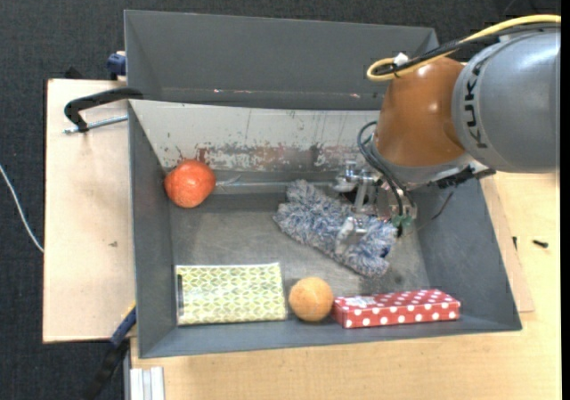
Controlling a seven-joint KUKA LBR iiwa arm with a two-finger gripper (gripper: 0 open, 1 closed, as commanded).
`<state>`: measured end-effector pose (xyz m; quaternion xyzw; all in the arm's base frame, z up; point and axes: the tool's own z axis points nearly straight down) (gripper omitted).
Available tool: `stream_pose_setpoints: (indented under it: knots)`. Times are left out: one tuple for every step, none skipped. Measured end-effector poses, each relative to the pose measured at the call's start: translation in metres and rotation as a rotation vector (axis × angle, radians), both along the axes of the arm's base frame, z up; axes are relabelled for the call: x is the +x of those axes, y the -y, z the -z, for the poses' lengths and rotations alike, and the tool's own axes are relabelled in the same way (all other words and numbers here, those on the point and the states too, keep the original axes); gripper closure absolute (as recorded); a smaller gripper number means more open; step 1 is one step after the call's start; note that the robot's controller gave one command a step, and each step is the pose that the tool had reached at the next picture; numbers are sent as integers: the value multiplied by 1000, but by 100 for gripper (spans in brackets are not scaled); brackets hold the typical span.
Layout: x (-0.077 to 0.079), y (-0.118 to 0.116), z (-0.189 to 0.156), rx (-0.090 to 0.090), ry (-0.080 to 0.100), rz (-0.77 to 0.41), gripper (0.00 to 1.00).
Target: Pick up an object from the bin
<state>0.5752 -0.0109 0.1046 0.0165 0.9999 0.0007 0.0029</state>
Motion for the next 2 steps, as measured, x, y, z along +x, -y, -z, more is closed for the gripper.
stream_pose_setpoints:
  knots:
    - [-5, 21, 33, 3, -6, 92, 0]
    - [0, 12, 33, -2, -5, 91, 0]
